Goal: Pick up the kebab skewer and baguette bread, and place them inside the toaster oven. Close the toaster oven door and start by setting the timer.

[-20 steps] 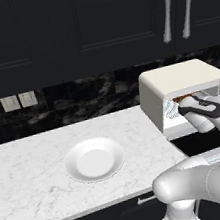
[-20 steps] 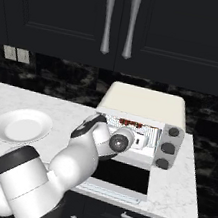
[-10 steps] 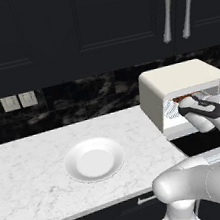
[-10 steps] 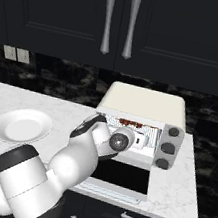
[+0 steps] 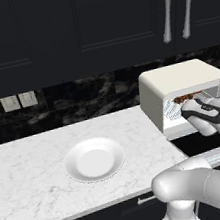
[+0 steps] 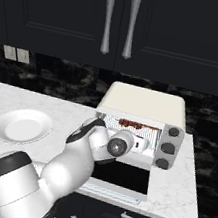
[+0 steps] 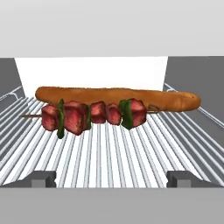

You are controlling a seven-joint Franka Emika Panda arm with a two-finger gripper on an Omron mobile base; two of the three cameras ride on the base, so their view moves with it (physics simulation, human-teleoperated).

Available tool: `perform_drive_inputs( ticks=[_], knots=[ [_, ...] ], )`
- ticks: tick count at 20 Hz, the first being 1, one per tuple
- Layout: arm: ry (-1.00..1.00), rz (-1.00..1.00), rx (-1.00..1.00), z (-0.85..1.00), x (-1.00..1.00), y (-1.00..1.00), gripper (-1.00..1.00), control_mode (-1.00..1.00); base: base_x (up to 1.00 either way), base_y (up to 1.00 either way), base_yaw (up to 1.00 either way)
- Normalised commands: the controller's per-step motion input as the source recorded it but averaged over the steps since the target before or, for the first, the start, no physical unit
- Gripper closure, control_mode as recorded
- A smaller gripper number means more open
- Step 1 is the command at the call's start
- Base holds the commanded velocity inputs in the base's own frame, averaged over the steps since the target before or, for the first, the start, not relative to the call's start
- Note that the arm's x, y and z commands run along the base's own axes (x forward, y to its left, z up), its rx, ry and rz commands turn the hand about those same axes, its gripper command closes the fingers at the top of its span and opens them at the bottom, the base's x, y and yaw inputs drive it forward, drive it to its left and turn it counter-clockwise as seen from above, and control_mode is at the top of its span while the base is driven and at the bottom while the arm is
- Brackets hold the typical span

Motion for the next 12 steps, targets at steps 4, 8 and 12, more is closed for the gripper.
perform_drive_inputs(
  ticks=[4, 8, 12],
  knots=[
    [-0.03, 0.00, 0.00, 0.00, -0.50, -0.25, -1.00, -1.00, 0.00, 0.00, 0.00],
    [-0.05, 0.00, 0.00, 0.00, -0.35, -0.07, -1.00, -1.00, 0.00, 0.00, 0.00],
    [0.00, 0.00, 0.00, -0.03, -0.29, 0.00, -1.00, -1.00, 0.00, 0.00, 0.00]
  ],
)
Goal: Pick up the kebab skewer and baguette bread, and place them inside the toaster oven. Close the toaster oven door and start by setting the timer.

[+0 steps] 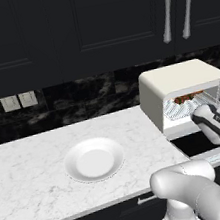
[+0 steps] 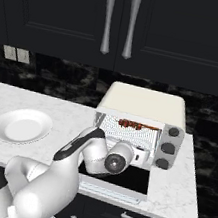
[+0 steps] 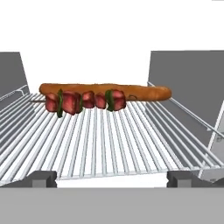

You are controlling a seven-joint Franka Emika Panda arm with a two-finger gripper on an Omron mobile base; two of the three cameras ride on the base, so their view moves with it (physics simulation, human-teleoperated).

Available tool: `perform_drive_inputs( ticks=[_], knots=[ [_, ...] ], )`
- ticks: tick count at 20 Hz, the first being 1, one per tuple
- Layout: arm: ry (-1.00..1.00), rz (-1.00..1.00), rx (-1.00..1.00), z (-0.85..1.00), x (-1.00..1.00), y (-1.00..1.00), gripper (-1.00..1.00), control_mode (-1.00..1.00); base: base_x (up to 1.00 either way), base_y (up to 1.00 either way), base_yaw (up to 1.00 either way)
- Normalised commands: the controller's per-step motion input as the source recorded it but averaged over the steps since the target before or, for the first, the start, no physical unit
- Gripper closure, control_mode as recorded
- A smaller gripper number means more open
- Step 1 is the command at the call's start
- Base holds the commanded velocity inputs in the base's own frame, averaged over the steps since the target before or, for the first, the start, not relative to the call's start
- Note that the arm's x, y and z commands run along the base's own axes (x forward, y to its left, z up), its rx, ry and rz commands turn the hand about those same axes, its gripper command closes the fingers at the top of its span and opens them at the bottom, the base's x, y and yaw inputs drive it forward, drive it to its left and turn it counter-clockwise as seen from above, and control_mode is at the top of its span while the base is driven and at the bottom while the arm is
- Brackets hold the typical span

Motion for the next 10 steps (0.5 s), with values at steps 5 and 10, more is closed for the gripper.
perform_drive_inputs(
  ticks=[5, 10],
  knots=[
    [0.00, 0.00, 0.00, -0.17, -0.07, 0.00, -1.00, -1.00, 0.00, 0.00, 0.00],
    [0.00, 0.01, 0.00, -0.15, 0.00, 0.00, -1.00, -1.00, 0.00, 0.00, 0.00]
  ],
)
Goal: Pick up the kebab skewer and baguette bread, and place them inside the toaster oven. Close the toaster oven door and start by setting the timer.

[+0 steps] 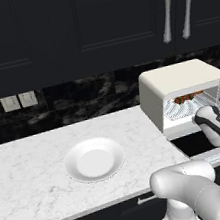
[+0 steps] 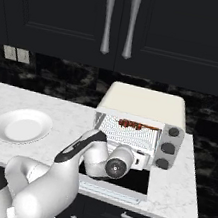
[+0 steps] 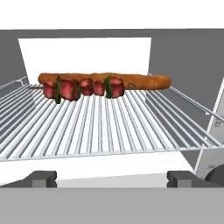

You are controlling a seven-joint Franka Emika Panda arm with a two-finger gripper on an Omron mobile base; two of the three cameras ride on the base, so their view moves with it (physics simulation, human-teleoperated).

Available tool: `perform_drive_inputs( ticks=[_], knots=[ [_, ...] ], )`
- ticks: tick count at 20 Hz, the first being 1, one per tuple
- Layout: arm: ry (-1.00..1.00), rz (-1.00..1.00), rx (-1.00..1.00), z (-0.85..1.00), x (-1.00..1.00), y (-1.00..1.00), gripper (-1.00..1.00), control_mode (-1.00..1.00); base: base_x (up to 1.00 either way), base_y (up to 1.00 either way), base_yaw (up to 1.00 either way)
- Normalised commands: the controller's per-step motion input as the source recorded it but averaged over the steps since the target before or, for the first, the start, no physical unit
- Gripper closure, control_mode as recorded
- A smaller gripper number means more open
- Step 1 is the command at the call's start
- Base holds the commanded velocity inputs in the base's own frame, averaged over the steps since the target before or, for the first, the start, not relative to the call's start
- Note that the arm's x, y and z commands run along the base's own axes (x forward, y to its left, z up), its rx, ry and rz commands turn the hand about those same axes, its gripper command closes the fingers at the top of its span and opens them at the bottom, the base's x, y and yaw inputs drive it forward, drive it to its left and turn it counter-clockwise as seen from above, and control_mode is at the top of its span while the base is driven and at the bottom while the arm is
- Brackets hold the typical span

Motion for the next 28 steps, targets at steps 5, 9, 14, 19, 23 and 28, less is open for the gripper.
perform_drive_inputs(
  ticks=[5, 9, 14, 19, 23, 28],
  knots=[
    [0.00, 0.00, 0.00, -0.04, 0.01, 0.00, -1.00, -1.00, 0.00, 0.00, 0.00],
    [-0.01, 0.00, 0.00, 0.00, 0.03, 0.00, -1.00, -1.00, 0.00, 0.00, 0.00],
    [-0.01, 0.00, 0.00, 0.00, 0.11, 0.00, -1.00, -1.00, 0.00, 0.00, 0.00],
    [-0.01, 0.00, 0.00, 0.00, 0.13, 0.00, -1.00, -1.00, 0.00, 0.00, 0.00],
    [-0.01, 0.00, 0.00, 0.00, 0.08, 0.00, -1.00, -1.00, 0.00, 0.00, 0.00],
    [-0.01, 0.00, 0.00, 0.00, 0.05, 0.00, -1.00, -1.00, 0.00, 0.00, 0.00]
  ],
)
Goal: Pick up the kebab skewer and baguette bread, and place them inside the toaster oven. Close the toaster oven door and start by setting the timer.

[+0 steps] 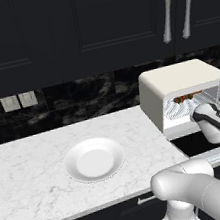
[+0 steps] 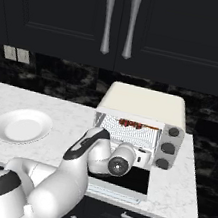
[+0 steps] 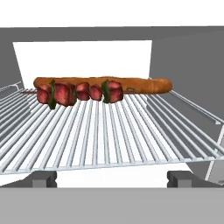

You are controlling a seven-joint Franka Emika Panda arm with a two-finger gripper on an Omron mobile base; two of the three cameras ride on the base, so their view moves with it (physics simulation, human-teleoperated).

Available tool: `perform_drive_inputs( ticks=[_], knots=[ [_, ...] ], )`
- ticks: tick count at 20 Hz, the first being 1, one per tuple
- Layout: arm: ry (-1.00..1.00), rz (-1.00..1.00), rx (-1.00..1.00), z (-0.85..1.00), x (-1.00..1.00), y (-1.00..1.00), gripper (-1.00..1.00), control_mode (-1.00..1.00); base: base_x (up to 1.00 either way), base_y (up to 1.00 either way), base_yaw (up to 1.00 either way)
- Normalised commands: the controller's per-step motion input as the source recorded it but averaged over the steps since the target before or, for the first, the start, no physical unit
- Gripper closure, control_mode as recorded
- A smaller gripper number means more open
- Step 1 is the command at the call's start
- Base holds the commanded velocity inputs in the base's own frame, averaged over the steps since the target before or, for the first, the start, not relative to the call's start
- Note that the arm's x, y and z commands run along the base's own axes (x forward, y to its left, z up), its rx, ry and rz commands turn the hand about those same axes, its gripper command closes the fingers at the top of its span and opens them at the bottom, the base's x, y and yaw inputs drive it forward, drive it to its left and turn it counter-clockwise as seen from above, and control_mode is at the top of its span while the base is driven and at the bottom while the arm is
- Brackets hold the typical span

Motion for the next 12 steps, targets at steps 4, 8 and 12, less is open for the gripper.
perform_drive_inputs(
  ticks=[4, 8, 12],
  knots=[
    [-0.01, 0.00, 0.00, 0.00, 0.06, 0.00, -1.00, -1.00, 0.00, 0.00, 0.00],
    [-0.01, 0.00, 0.00, 0.00, 0.05, 0.01, -1.00, -1.00, 0.00, 0.00, 0.00],
    [-0.01, 0.00, 0.00, 0.00, 0.06, 0.05, -1.00, -1.00, 0.00, 0.00, 0.00]
  ],
)
